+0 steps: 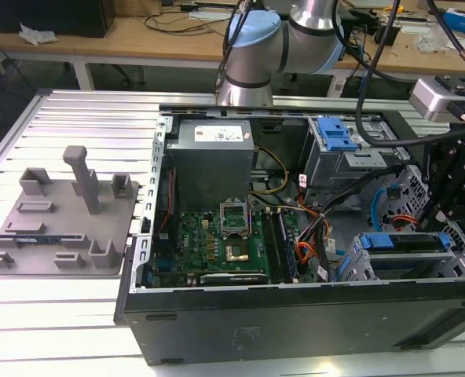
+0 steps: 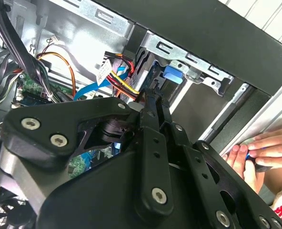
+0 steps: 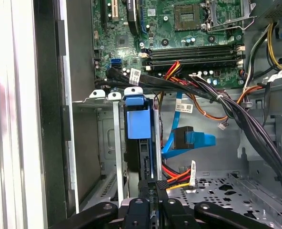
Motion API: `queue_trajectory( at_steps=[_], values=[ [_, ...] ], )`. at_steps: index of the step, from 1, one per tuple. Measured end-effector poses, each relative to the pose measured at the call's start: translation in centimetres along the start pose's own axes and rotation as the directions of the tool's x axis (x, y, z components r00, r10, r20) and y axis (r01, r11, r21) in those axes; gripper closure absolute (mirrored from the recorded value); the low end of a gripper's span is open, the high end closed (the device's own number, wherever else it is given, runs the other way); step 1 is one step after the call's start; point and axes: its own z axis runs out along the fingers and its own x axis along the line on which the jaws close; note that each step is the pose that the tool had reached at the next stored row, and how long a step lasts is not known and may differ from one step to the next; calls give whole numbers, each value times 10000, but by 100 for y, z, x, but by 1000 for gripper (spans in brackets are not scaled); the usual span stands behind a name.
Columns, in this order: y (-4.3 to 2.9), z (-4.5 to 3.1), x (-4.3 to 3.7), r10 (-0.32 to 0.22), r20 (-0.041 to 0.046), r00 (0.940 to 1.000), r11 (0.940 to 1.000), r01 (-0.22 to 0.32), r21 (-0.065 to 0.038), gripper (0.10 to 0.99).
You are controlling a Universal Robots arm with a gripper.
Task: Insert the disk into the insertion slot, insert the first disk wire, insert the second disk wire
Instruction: 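Insert the first disk wire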
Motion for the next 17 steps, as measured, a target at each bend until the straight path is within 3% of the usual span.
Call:
queue_trajectory(
  at_steps=[5,17],
  values=[
    [12,14,10,-9,5,10000,9999,9,130,918],
    [14,15,-8,-5,-5,10000,9999,5,130,918]
  ],
)
